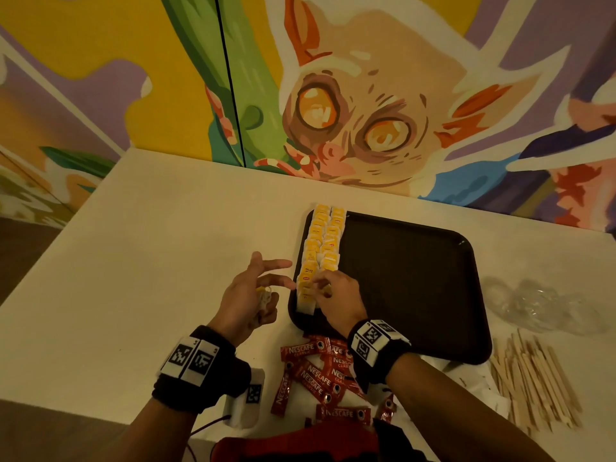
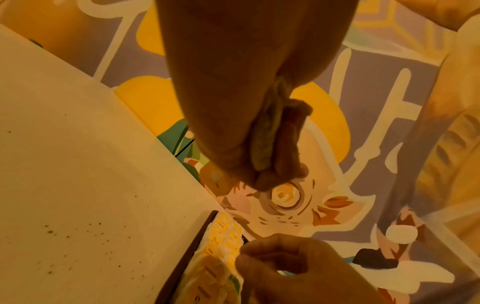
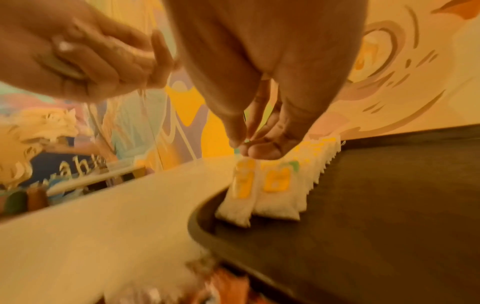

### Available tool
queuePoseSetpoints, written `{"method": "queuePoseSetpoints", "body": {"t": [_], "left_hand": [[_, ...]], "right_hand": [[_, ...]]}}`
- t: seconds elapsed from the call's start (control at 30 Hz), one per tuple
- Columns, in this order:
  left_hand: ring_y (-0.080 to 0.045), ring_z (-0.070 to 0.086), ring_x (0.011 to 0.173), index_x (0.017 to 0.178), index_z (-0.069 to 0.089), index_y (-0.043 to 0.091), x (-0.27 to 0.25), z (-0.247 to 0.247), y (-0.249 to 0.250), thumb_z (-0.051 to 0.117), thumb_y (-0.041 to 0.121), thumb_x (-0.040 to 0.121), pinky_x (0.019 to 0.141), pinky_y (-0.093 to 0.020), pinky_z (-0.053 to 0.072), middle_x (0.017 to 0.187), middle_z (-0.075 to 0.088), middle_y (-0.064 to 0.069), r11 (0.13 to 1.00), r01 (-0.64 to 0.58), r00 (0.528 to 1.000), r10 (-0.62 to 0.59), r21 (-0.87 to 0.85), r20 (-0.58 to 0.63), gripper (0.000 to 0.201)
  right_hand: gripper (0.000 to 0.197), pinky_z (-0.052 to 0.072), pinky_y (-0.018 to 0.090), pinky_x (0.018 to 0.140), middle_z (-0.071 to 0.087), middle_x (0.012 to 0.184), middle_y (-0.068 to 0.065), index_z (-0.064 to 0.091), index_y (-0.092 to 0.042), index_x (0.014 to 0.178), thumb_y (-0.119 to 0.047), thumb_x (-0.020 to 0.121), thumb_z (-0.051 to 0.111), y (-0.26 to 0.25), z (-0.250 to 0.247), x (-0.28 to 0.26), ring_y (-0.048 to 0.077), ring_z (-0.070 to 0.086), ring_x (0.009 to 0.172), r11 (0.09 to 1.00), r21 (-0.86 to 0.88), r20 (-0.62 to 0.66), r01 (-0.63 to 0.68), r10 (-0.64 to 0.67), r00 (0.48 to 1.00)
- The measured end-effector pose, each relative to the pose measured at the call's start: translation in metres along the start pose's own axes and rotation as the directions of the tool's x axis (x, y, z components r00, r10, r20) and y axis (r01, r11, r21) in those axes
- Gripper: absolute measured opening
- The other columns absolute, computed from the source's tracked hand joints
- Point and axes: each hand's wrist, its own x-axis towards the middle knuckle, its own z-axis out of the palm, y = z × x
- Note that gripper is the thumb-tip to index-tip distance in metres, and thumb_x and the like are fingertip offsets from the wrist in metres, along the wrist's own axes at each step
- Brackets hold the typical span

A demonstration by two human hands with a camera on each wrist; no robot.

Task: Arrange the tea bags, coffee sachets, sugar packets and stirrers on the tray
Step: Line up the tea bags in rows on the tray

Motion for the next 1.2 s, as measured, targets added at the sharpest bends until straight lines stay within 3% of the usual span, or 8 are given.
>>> {"method": "queuePoseSetpoints", "body": {"t": [0.23, 0.43, 0.6, 0.73, 0.87, 1.0, 1.13, 1.2], "left_hand": [[-0.016, 0.037, 0.049, 0.116, 0.065, 0.024, -0.001, 0.007, 0.006, 0.025, 0.064, 0.095, 0.051, -0.024, 0.028, 0.096, 0.069, -0.014, 1.000, -0.007, 0.999, 0.007, -0.009, 0.049, 0.061], [-0.017, 0.047, 0.056, 0.116, 0.064, 0.036, -0.001, 0.014, 0.005, 0.020, 0.071, 0.090, 0.054, -0.028, 0.039, 0.108, 0.069, -0.008, 0.990, 0.025, 0.996, -0.036, 0.136, 0.079, 0.062], [-0.026, 0.049, 0.071, 0.120, 0.058, 0.039, -0.004, 0.019, 0.006, 0.019, 0.076, 0.081, 0.065, -0.036, 0.039, 0.091, 0.060, -0.014, 0.969, 0.008, 0.991, -0.041, 0.246, 0.130, 0.066], [-0.016, 0.040, 0.045, 0.119, 0.057, 0.033, -0.003, 0.018, 0.004, 0.017, 0.068, 0.090, 0.047, -0.026, 0.032, 0.075, 0.061, -0.011, 0.965, 0.003, 0.989, -0.042, 0.264, 0.143, 0.060], [-0.018, 0.042, 0.050, 0.111, 0.063, 0.033, -0.003, 0.013, 0.003, 0.021, 0.070, 0.090, 0.049, -0.028, 0.031, 0.101, 0.066, -0.019, 0.965, 0.013, 0.992, -0.046, 0.263, 0.119, 0.060], [-0.022, 0.038, 0.055, 0.089, 0.072, 0.038, 0.001, 0.007, -0.002, 0.028, 0.071, 0.088, 0.055, -0.032, 0.028, 0.071, 0.053, -0.016, 0.950, 0.021, 0.997, -0.045, 0.312, 0.069, 0.055], [-0.015, 0.026, 0.044, 0.089, 0.067, 0.013, -0.001, 0.006, -0.001, 0.040, 0.060, 0.095, 0.052, -0.028, 0.019, 0.056, 0.052, -0.003, 0.964, 0.008, 0.997, -0.027, 0.264, 0.066, 0.054], [-0.017, 0.021, 0.045, 0.089, 0.066, 0.007, -0.002, 0.006, 0.000, 0.053, 0.063, 0.088, 0.050, -0.029, 0.017, 0.061, 0.042, -0.013, 0.968, -0.041, 0.995, 0.018, 0.249, 0.093, 0.058]], "right_hand": [[0.010, 0.053, 0.019, 0.067, 0.069, 0.097, -0.010, 0.070, -0.021, 0.101, -0.019, 0.092, 0.067, -0.057, -0.041, -0.035, 0.007, 0.064, 0.078, 0.913, 0.325, -0.188, 0.246, -0.193, 0.963], [0.024, 0.054, 0.027, 0.075, 0.066, 0.108, -0.009, 0.068, -0.028, 0.117, -0.023, 0.095, 0.063, -0.078, -0.043, -0.051, 0.010, 0.063, 0.083, 0.920, 0.190, 0.071, 0.343, -0.361, 0.930], [0.021, 0.055, 0.033, 0.073, 0.068, 0.104, 0.003, 0.069, -0.015, 0.112, -0.011, 0.094, 0.061, -0.080, -0.044, -0.048, 0.015, 0.063, 0.079, 0.921, 0.060, 0.214, 0.385, -0.389, 0.896], [0.011, 0.050, 0.022, 0.069, 0.065, 0.095, -0.002, 0.070, -0.014, 0.099, -0.012, 0.091, 0.063, -0.081, -0.046, -0.047, 0.011, 0.060, 0.077, 0.904, 0.053, 0.226, 0.424, -0.425, 0.877], [0.005, 0.054, 0.028, 0.069, 0.066, 0.092, -0.002, 0.071, -0.015, 0.093, -0.015, 0.090, 0.066, -0.073, -0.044, -0.048, 0.010, 0.061, 0.075, 0.891, 0.106, 0.139, 0.442, -0.453, 0.881], [0.008, 0.057, 0.030, 0.069, 0.067, 0.098, -0.003, 0.072, -0.014, 0.097, -0.013, 0.090, 0.068, -0.065, -0.044, -0.050, 0.009, 0.066, 0.074, 0.886, 0.228, -0.065, 0.404, -0.400, 0.914], [0.011, 0.059, 0.032, 0.073, 0.067, 0.100, -0.002, 0.072, -0.008, 0.098, -0.005, 0.087, 0.070, -0.055, -0.051, -0.049, 0.010, 0.068, 0.082, 0.856, 0.273, -0.213, 0.438, -0.390, 0.896], [0.012, 0.059, 0.032, 0.079, 0.068, 0.101, 0.001, 0.073, -0.007, 0.097, -0.002, 0.086, 0.072, -0.050, -0.053, -0.048, 0.011, 0.067, 0.091, 0.829, 0.219, -0.274, 0.515, -0.454, 0.848]]}}
